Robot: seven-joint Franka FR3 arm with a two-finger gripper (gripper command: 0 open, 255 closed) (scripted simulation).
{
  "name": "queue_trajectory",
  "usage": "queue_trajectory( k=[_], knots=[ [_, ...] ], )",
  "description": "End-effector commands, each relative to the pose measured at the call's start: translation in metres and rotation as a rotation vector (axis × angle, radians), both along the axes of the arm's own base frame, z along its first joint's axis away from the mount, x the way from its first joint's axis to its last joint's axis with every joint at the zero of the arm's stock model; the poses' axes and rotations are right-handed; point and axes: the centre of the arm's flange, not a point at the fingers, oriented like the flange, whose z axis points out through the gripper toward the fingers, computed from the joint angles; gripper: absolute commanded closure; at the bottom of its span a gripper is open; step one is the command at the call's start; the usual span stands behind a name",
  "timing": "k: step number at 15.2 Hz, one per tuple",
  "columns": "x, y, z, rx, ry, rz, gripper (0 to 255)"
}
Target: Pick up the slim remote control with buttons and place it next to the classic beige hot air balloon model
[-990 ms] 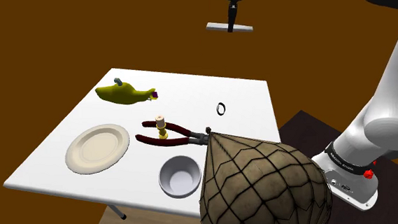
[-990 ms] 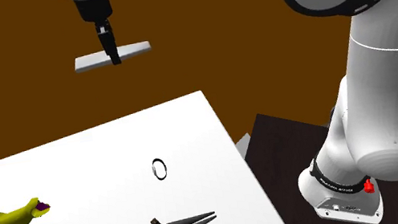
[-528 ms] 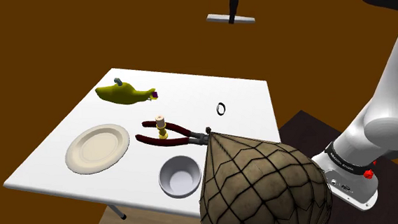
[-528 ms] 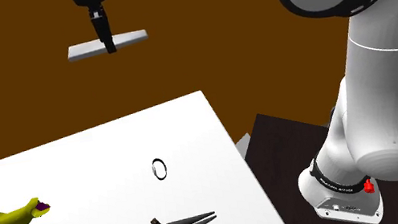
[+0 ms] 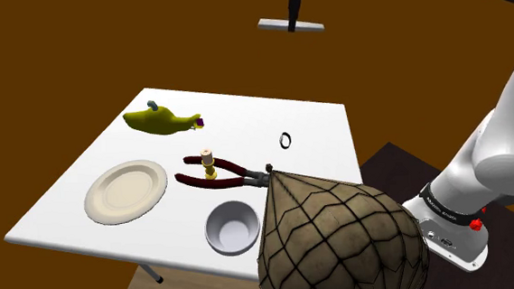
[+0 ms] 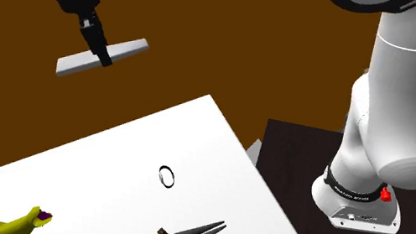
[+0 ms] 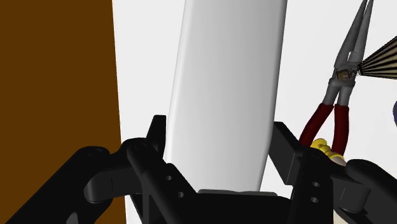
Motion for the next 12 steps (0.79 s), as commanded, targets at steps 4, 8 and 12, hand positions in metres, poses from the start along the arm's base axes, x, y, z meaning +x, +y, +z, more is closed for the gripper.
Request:
queue_trajectory(
  k=[4, 8, 12],
  knots=[
    [-0.028, 0.060, 0.002, -0.001, 0.000, -0.001, 255],
    [-0.048, 0.109, 0.002, -0.001, 0.000, -0.001, 255],
    [-0.069, 0.158, 0.002, -0.001, 0.000, -0.001, 255]
  ],
)
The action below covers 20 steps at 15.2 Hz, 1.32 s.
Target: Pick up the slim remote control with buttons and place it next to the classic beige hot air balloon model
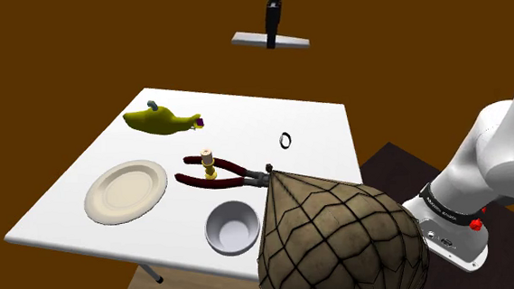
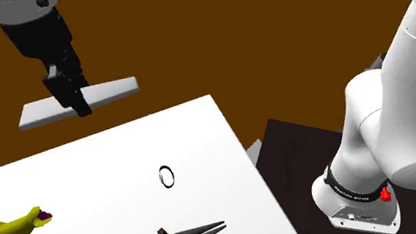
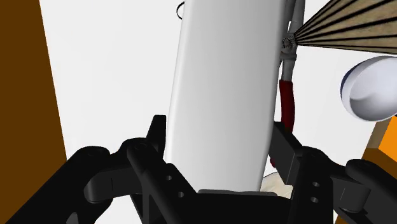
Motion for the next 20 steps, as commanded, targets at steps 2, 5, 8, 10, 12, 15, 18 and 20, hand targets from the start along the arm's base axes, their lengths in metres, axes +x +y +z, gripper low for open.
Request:
queue_trajectory(
  k=[2, 5, 8, 10, 12, 15, 18, 20],
  knots=[
    [-0.015, 0.037, -0.002, 0.000, -0.001, -0.001, 255],
    [-0.030, 0.074, -0.001, 0.000, -0.001, -0.001, 255],
    [-0.045, 0.110, -0.001, 0.000, -0.001, -0.001, 255],
    [-0.055, 0.135, -0.001, 0.000, -0.001, -0.001, 255],
    [-0.066, 0.159, -0.001, 0.000, -0.001, -0.001, 255],
    [-0.081, 0.196, -0.001, 0.000, -0.001, -0.001, 255],
    [-0.096, 0.232, -0.001, 0.000, -0.001, -0.001, 255],
    [-0.106, 0.257, -0.001, 0.000, -0.001, -0.001, 255]
  ],
)
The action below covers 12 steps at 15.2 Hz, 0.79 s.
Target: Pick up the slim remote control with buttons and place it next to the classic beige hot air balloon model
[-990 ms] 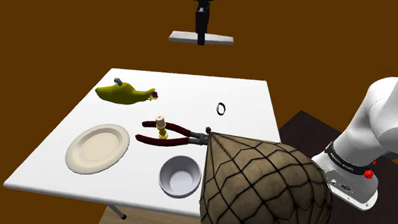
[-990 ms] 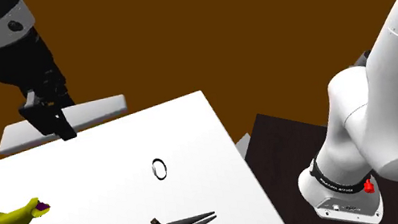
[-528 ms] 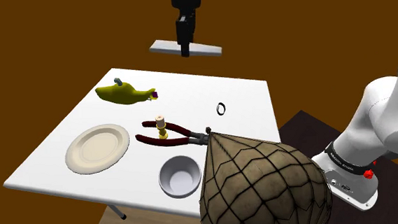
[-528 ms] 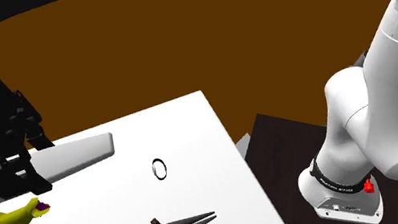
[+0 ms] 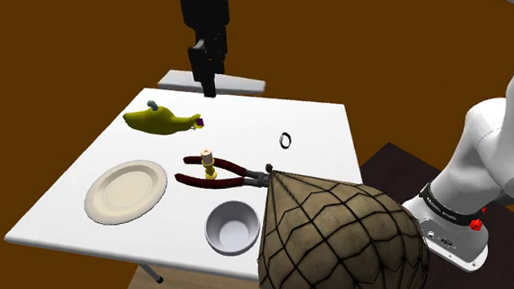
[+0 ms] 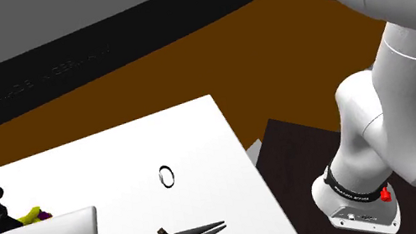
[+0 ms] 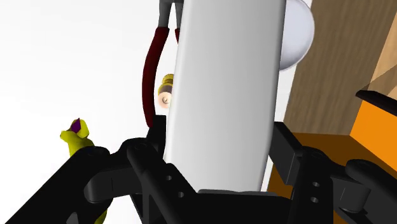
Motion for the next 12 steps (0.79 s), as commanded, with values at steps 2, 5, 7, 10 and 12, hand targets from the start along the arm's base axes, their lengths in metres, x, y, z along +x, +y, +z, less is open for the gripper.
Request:
queue_trajectory(
  k=[2, 5, 7, 10, 12],
  knots=[
    [-0.019, 0.035, 0.001, 0.000, 0.000, -0.002, 255],
    [-0.034, 0.071, 0.001, 0.000, 0.000, -0.002, 255],
    [-0.044, 0.095, 0.001, 0.000, 0.000, -0.002, 255],
    [-0.059, 0.132, 0.001, 0.000, 0.000, -0.002, 255],
    [-0.069, 0.156, 0.001, 0.000, 0.000, -0.002, 255]
  ],
)
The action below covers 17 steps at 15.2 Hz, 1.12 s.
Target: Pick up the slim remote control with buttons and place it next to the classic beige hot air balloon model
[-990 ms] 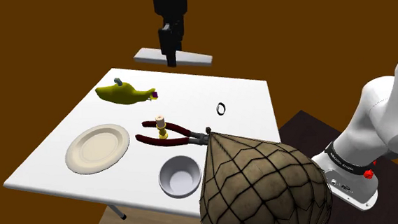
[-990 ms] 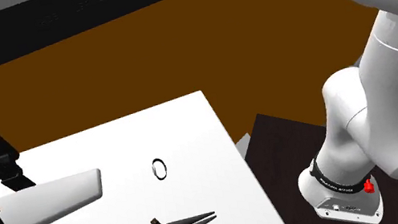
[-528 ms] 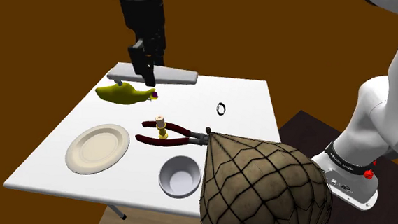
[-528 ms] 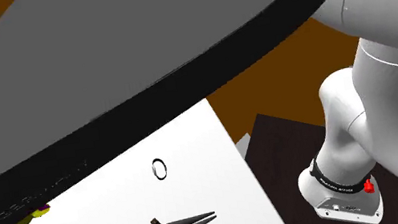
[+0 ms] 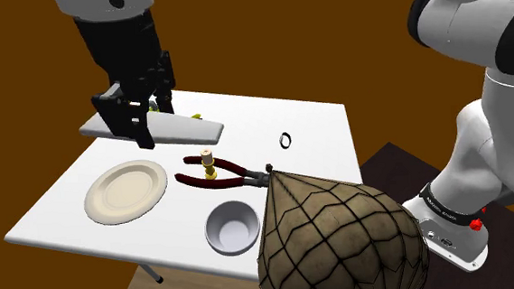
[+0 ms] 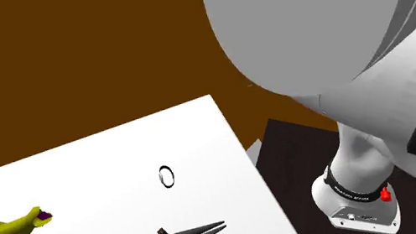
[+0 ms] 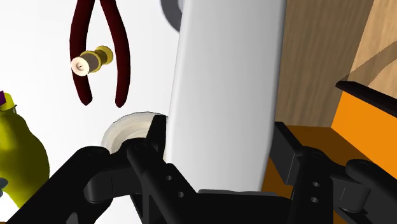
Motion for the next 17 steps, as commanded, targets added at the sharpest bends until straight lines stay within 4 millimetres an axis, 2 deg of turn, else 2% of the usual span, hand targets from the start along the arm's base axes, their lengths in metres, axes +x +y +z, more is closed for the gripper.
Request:
queue_trajectory(
  k=[1, 3, 17],
  knots=[
    [-0.011, 0.023, -0.001, 0.000, 0.000, -0.002, 255],
    [-0.019, 0.042, -0.001, 0.000, 0.000, -0.002, 255],
    [-0.019, 0.042, -0.075, 0.000, 0.000, -0.002, 255]
  ],
)
